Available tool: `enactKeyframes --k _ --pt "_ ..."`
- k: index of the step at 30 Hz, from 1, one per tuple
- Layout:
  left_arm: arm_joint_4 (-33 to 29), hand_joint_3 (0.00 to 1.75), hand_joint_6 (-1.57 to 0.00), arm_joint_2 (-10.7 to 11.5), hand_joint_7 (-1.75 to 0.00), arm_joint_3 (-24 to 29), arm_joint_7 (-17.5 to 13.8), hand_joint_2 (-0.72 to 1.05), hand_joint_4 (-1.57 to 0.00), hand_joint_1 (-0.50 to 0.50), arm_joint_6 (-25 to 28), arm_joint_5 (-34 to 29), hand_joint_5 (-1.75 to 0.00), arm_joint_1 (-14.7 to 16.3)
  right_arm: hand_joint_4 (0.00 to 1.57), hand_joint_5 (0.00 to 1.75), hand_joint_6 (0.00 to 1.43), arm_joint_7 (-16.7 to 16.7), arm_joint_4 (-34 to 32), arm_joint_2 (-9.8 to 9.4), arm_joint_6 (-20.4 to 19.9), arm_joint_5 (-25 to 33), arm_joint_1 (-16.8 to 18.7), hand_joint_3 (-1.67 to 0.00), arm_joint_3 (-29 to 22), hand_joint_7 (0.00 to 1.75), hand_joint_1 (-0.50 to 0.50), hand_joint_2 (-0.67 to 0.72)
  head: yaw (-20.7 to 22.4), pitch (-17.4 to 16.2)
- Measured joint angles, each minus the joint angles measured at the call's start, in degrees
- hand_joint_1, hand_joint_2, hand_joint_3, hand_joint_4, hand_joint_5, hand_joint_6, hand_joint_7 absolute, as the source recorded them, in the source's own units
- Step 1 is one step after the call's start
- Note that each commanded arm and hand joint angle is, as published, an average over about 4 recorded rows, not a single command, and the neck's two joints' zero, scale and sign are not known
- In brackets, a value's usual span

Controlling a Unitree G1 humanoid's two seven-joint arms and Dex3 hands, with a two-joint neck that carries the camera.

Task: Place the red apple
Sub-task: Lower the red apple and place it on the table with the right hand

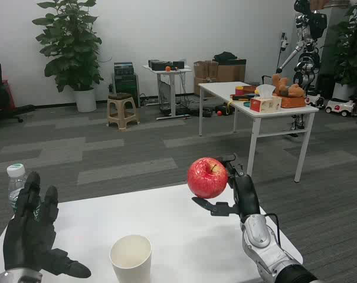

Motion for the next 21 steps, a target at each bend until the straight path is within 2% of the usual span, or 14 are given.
enactKeyframes --k 4,21 --pt "0.0 0.09 0.0 -0.47 0.0 0.0 -0.03 -0.55 0.0 -0.48 0.0 0.0 -0.05 0.08 0.26 1.43 0.8 -0.36 0.01 0.0 0.0 0.01 0.0 -0.87 0.01 1.68 -0.33 -0.54 -0.46 -1.13" --pt "0.02 0.09 0.0 -0.73 0.0 0.0 -0.05 -0.55 0.0 -0.48 0.0 0.0 -0.1 0.31 0.26 1.45 0.8 -0.48 0.02 0.0 0.0 0.01 0.0 -0.87 0.02 1.68 -0.33 -0.54 -0.44 -1.25"
